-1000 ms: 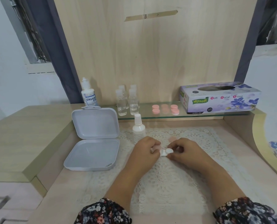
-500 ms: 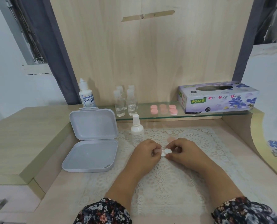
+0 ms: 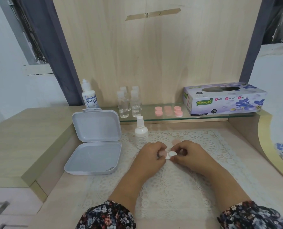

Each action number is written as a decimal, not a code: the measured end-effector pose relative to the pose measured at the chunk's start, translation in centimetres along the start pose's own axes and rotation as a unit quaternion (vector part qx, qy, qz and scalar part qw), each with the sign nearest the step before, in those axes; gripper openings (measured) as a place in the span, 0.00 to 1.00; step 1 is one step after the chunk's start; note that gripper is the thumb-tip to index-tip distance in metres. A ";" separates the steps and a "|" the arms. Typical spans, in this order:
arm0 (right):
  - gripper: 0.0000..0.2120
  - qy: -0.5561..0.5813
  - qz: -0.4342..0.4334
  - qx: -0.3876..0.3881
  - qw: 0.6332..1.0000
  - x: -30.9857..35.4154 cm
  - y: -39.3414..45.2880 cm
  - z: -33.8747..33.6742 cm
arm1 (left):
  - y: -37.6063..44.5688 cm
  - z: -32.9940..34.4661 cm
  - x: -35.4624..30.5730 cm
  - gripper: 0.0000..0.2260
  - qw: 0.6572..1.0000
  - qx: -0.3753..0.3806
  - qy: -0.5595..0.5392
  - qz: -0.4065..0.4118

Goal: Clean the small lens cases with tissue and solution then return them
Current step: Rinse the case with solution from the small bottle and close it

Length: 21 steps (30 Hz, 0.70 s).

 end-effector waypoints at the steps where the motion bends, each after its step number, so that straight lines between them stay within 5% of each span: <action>1: 0.05 -0.001 0.000 0.001 1.000 0.0 0.0 0.0 | 0.0 0.1 0.1 0.11 1.000 0.008 -0.003 -0.002; 21: 0.04 0.003 0.001 -0.001 1.000 0.1 -0.1 0.0 | 0.3 0.8 0.8 0.18 0.998 0.037 -0.054 -0.021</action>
Point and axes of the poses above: each hand's wrist, its own y-axis towards the middle knuckle, its own z-axis out of the palm, x = y × z, the point moved 9 cm from there along y, towards the middle knuckle, and after that the axes turned 10 degrees about x, right-handed, at the moved point
